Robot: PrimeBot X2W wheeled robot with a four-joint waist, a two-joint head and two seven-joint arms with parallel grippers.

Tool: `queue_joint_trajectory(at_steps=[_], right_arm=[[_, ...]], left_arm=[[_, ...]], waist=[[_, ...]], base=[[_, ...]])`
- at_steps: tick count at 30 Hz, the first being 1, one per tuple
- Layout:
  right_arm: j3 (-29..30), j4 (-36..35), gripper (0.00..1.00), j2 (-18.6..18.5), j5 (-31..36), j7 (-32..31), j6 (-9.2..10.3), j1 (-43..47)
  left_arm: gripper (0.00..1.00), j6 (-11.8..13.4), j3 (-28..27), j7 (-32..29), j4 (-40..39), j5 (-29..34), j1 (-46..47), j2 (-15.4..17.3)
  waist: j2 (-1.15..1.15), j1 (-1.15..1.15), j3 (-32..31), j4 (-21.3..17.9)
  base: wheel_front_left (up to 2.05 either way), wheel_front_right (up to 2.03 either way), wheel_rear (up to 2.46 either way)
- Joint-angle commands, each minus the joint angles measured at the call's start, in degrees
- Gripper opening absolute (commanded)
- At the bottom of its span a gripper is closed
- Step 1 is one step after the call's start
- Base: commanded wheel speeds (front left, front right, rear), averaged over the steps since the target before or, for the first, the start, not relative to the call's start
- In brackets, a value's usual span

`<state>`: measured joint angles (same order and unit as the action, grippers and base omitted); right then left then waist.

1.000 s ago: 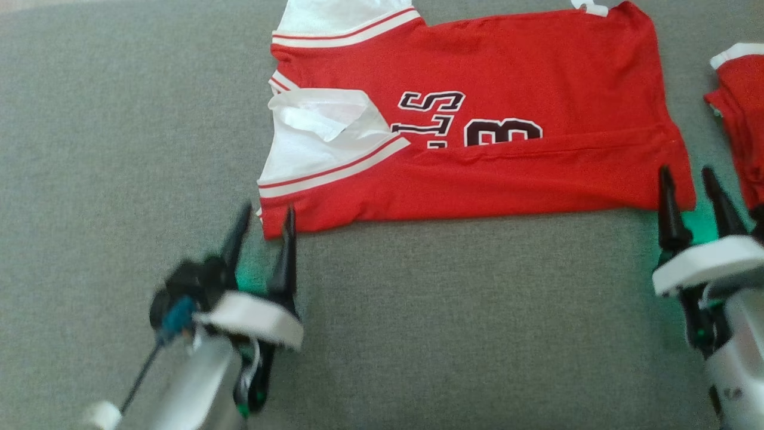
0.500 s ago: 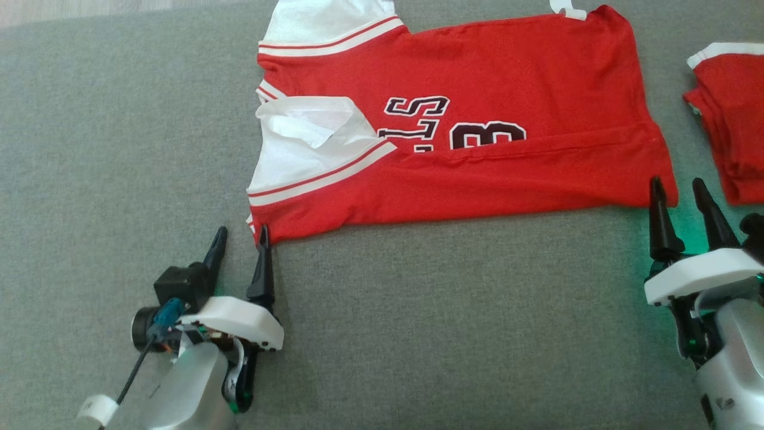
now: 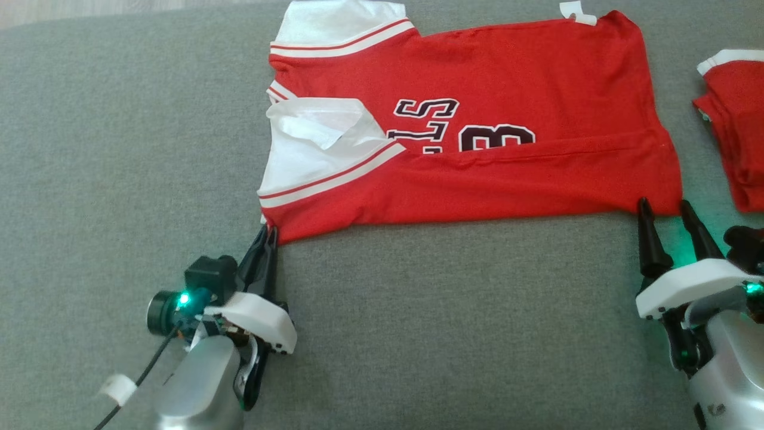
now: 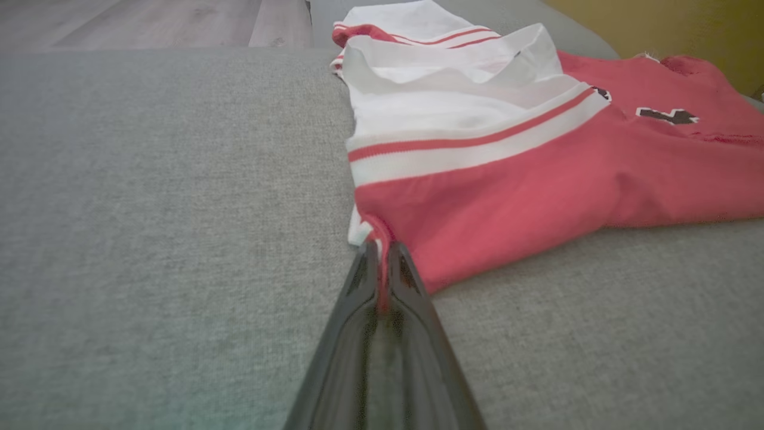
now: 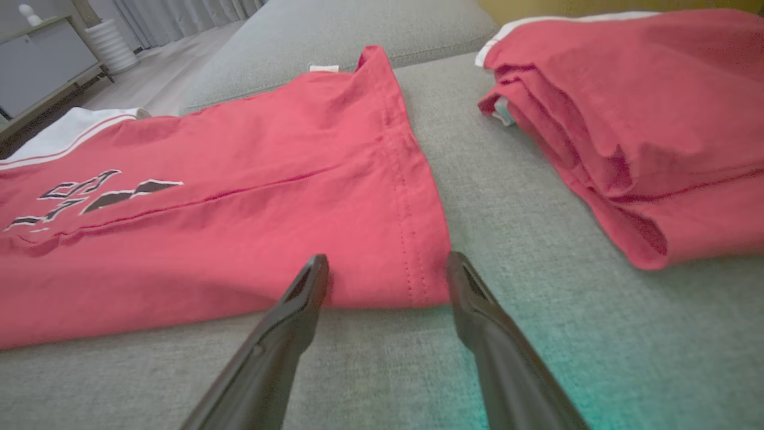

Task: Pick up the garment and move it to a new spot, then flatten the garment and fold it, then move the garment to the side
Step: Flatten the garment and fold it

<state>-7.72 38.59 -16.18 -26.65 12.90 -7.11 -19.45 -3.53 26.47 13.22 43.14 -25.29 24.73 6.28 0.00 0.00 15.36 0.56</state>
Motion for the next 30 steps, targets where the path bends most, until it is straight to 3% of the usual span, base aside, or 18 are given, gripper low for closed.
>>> queue_joint_trajectory(at_steps=[1,12,13,14,16,30], right_arm=[[-1.15,-0.41,1.00,-0.30,-0.16,-0.16,-0.37,-1.45],[1.23,11.04,1.00,-0.39,2.96,-3.79,-0.37,-6.50],[1.21,11.77,0.91,-0.16,2.95,-4.31,-0.37,-6.61],[1.03,12.25,0.47,0.03,2.85,-4.73,-0.37,-6.63],[0.33,12.72,0.00,0.03,2.28,-5.07,-0.37,-6.12],[-3.13,5.03,0.00,-4.61,-0.03,-4.67,-0.37,0.94]], left_arm=[[0.00,0.20,-0.12,0.21,-0.54,1.30,0.74,1.06],[0.00,2.02,0.82,1.46,-3.67,4.54,1.65,3.41],[0.00,2.20,0.85,1.50,-3.93,4.69,1.57,3.53],[0.00,2.34,0.90,1.53,-4.20,4.83,1.44,3.65],[0.00,2.53,1.19,1.60,-5.24,5.19,0.64,4.07],[0.00,5.34,1.81,0.27,-15.78,5.38,-9.92,8.10]], waist=[[0.00,0.00,-0.02,0.23],[0.00,0.00,-0.37,1.66],[0.00,0.00,-0.51,1.75],[0.00,0.00,-0.67,1.83],[0.00,0.00,-1.40,2.02],[0.00,0.00,-6.43,1.45]], base=[[0.00,0.00,0.00],[0.00,0.00,0.00],[0.00,0.00,0.00],[0.00,0.00,0.00],[0.00,0.00,0.00],[0.00,0.00,0.00]])
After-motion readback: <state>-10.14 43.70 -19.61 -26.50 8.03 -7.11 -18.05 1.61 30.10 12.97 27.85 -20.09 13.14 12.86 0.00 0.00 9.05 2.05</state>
